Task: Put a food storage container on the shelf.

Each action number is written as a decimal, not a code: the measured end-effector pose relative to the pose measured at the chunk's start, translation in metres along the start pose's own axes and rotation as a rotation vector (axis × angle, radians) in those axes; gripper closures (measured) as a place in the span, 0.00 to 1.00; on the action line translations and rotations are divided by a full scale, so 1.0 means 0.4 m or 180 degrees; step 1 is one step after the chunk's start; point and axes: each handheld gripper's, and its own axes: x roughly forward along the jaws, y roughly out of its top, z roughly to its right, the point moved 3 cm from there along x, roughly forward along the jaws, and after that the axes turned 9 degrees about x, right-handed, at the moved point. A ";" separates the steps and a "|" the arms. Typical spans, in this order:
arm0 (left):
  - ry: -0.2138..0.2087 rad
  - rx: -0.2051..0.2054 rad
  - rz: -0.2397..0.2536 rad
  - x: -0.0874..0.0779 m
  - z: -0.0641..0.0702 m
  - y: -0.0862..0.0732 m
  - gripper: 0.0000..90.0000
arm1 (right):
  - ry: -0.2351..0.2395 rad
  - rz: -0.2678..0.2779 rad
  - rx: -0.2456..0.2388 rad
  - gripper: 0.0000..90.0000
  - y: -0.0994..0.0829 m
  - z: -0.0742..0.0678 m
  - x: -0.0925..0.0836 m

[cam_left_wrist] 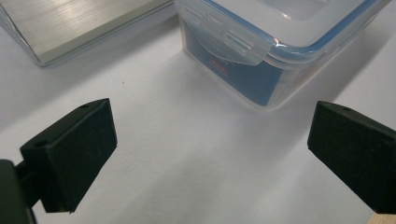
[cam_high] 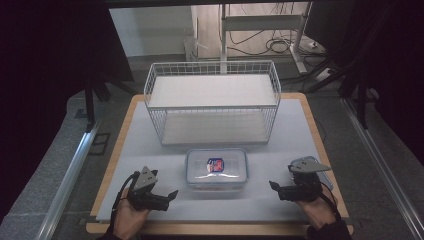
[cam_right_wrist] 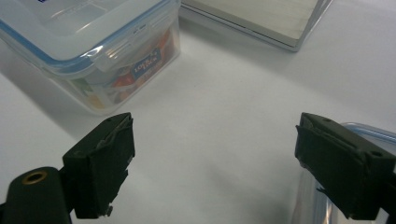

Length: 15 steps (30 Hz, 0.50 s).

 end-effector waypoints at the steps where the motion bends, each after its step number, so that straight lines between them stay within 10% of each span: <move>1: 0.0000 0.0000 0.0000 0.000 0.000 0.000 0.02 | 0.0000 0.0000 0.0000 0.13 0.000 0.000 0.000; 15: -0.0197 -0.0199 0.0063 0.006 -0.027 0.046 0.03 | 0.0373 0.0003 0.0018 0.07 0.038 -0.033 0.036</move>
